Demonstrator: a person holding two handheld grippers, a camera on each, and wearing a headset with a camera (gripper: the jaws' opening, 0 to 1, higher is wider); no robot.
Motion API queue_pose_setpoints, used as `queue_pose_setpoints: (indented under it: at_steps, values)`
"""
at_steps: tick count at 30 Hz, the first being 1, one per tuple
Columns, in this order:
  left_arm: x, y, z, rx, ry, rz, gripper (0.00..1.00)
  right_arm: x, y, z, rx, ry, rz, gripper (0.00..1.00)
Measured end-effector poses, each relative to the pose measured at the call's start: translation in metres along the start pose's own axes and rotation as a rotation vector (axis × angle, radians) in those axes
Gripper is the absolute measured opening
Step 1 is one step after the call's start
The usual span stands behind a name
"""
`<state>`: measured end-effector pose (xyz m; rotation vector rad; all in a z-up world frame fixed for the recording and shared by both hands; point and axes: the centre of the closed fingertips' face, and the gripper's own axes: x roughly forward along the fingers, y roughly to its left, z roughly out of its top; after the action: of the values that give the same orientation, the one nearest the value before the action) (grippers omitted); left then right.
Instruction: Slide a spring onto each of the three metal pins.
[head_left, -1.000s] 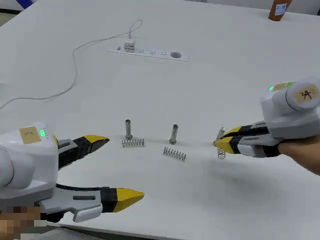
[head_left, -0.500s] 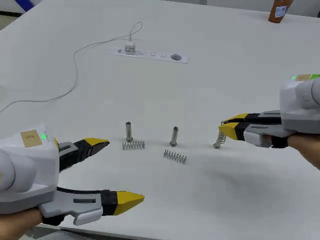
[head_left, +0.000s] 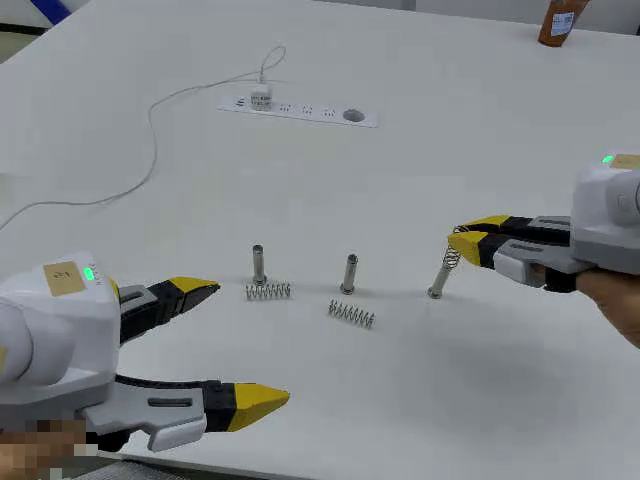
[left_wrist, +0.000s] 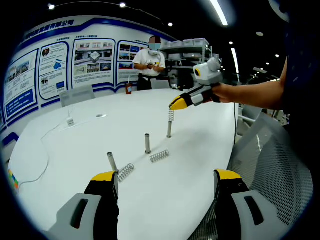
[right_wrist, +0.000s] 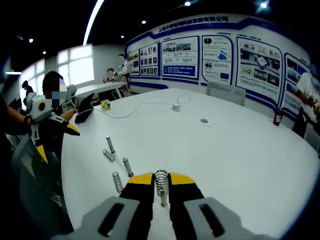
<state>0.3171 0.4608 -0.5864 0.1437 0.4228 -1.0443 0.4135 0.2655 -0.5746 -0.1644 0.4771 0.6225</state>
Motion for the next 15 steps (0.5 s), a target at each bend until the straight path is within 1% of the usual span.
queue_pose_setpoints:
  at_steps: [15]
  values:
    - [-0.0002, 0.0011, -0.0005, -0.004, 0.001, 0.001, 0.80, 0.0072, -0.0037, -0.0072, 0.018, -0.009, -0.007, 0.12]
